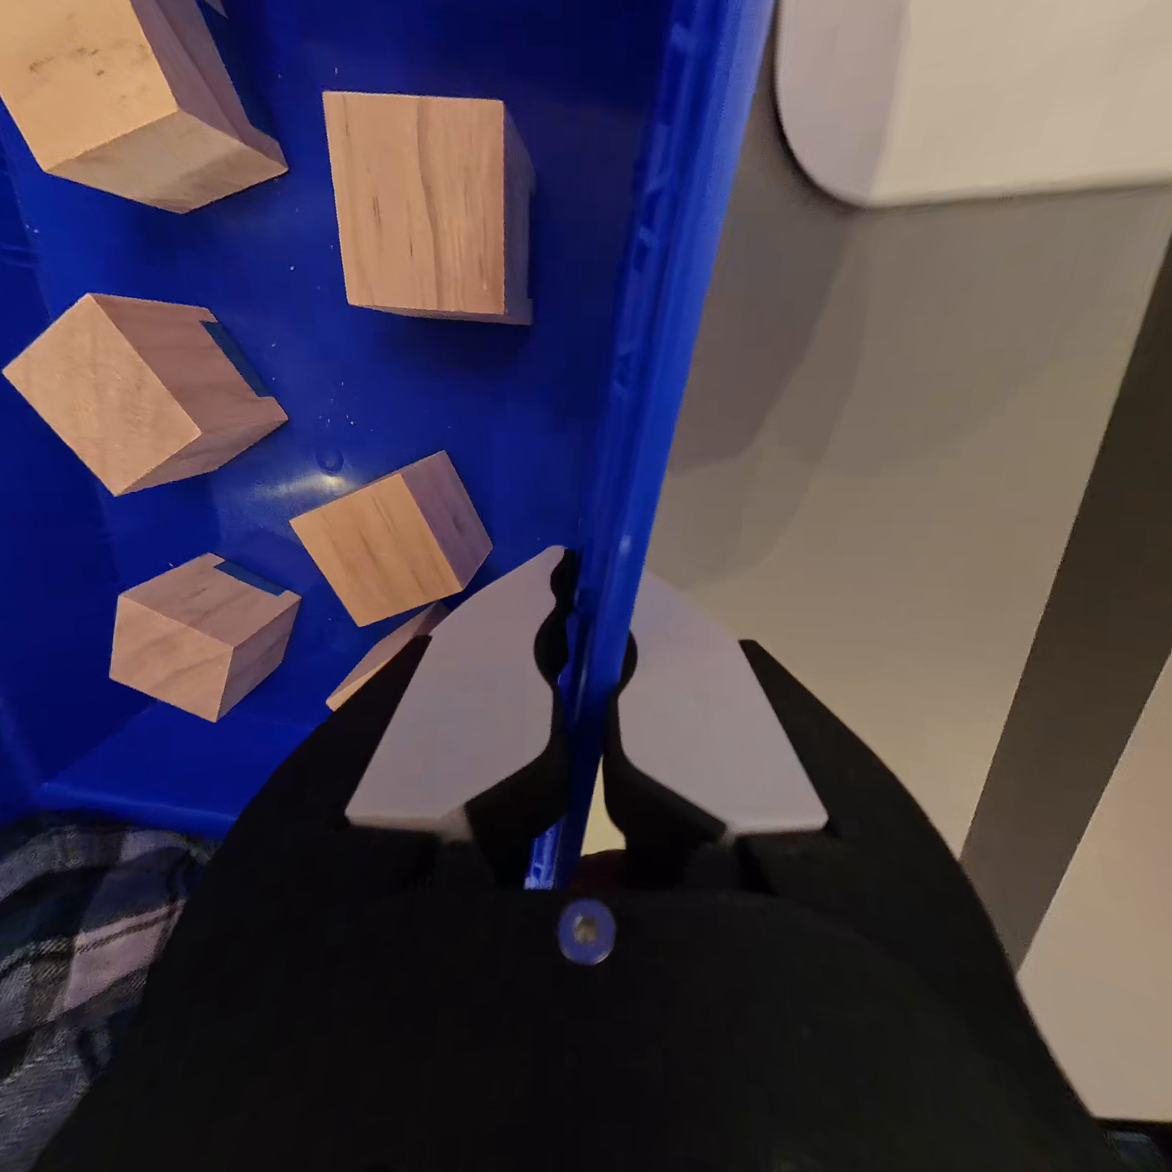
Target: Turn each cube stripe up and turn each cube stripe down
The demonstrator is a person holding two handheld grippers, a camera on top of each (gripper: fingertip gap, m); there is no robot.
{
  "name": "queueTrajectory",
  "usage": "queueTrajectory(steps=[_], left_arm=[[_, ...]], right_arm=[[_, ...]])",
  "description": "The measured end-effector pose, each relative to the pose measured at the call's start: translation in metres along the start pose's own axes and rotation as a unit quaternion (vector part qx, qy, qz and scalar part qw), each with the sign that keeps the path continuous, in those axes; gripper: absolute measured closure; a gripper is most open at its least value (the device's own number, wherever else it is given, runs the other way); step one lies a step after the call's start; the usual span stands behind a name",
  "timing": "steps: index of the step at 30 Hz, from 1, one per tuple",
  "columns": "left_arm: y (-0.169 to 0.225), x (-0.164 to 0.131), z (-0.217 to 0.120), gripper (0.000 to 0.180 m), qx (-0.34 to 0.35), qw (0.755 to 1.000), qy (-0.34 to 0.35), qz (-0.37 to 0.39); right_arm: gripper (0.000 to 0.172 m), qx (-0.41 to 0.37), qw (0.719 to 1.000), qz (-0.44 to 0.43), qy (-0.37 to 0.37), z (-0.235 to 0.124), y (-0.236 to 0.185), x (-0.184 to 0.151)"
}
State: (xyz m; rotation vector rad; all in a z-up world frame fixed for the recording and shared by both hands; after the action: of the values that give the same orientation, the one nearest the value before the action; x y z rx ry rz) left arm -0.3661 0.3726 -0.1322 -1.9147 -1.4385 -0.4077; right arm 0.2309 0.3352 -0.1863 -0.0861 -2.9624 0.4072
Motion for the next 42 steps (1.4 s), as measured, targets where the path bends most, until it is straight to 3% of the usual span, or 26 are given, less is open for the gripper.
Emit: queueTrajectory(steps=[1,11,17,23,30,34,42], left_arm=[[-0.003,0.001,-0.002,0.174,0.007,1.0,0.004,0.001],[-0.021,0.006,-0.015,0.174,0.06,0.998,0.028,0.007],[-0.027,0.009,-0.02,0.174,0.078,0.996,0.039,0.01],[-0.036,0.01,-0.027,0.174,0.099,0.994,0.052,0.008],[-0.041,0.012,-0.033,0.174,0.113,0.992,0.061,0.004],[-0.041,0.014,-0.035,0.174,0.119,0.991,0.064,0.01],[-0.045,0.014,-0.04,0.174,0.124,0.99,0.07,0.007]], right_arm=[[0.165,0.001,1.0,-0.01,-0.003,0.003,-0.004,0.01],[0.162,-0.009,0.998,-0.061,0.002,0.022,-0.033,0.086],[0.137,-0.026,0.997,-0.078,0.006,0.019,-0.037,0.093],[0.13,-0.061,0.996,-0.06,0.021,-0.014,-0.031,0.066],[0.142,0.017,1.0,0.008,-0.022,-0.016,-0.039,0.002],[0.165,0.049,0.997,0.002,-0.063,0.005,-0.039,0.005],[0.167,0.036,0.996,-0.02,-0.075,0.012,-0.035,0.015]])
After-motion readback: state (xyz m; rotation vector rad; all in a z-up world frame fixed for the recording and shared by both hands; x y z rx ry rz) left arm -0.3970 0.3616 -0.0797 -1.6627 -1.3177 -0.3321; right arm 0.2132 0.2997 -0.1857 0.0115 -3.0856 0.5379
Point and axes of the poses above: each gripper's, where its closed fingertips meet, z out along the fingers, x out of its top, y = z × x across the jaws, the point moved 2 cm from there along -z, back along the fingers, and after that the axes turned 11 degrees about x, right-handed, at the moved point
